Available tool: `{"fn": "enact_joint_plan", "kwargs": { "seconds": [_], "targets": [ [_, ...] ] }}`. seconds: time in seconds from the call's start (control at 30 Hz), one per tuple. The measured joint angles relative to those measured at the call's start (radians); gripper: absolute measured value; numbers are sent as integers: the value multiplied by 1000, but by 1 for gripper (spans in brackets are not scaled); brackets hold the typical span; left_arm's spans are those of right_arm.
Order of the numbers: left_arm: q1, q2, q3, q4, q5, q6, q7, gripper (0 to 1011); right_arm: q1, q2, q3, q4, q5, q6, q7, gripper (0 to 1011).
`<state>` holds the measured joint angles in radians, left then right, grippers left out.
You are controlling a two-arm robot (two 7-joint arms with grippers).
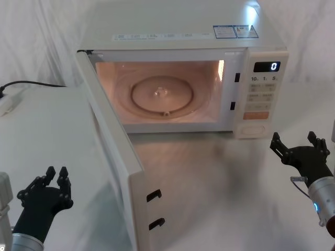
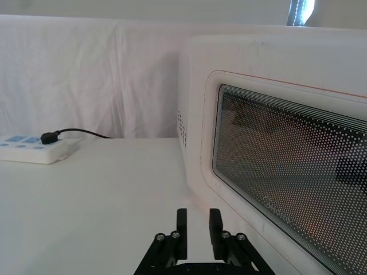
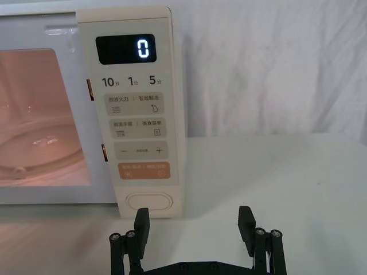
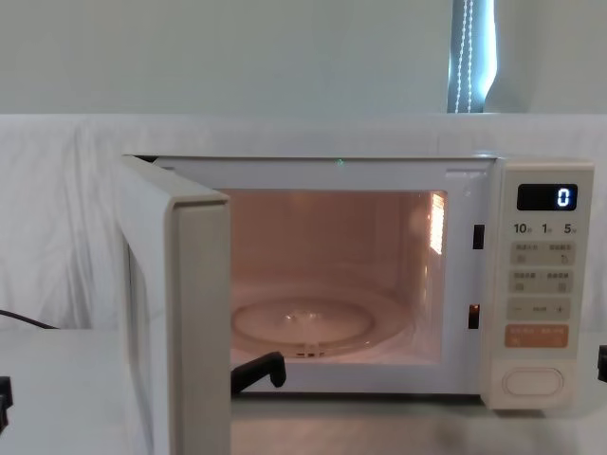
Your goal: Press the button to open the microwave door with one hand; close the microwave door with the other hand.
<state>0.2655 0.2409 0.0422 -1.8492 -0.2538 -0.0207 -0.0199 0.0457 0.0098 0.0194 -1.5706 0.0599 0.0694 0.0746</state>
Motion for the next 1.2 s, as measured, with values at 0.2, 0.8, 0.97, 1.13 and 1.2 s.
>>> {"fn": "enact_joint_plan", "kwargs": {
  "seconds": [0.2,0.8,0.97,1.13,1.2],
  "targets": [
    [0,0,0,0,0,0,0,84,0,0,0,0,0,0,0,1002],
    [0,0,0,0,0,0,0,0,0,0,0,0,0,0,0,1002],
    [-3,-5,-11,-10,15,7,2,0,0,0,0,0,0,0,0,1002],
    [4,-8,-30,-44,14,26,-17,0,0,0,0,0,0,0,0,1002],
    [9,-8,-38,-59,6,37,-28,0,0,0,0,0,0,0,0,1002]
  ]
}}
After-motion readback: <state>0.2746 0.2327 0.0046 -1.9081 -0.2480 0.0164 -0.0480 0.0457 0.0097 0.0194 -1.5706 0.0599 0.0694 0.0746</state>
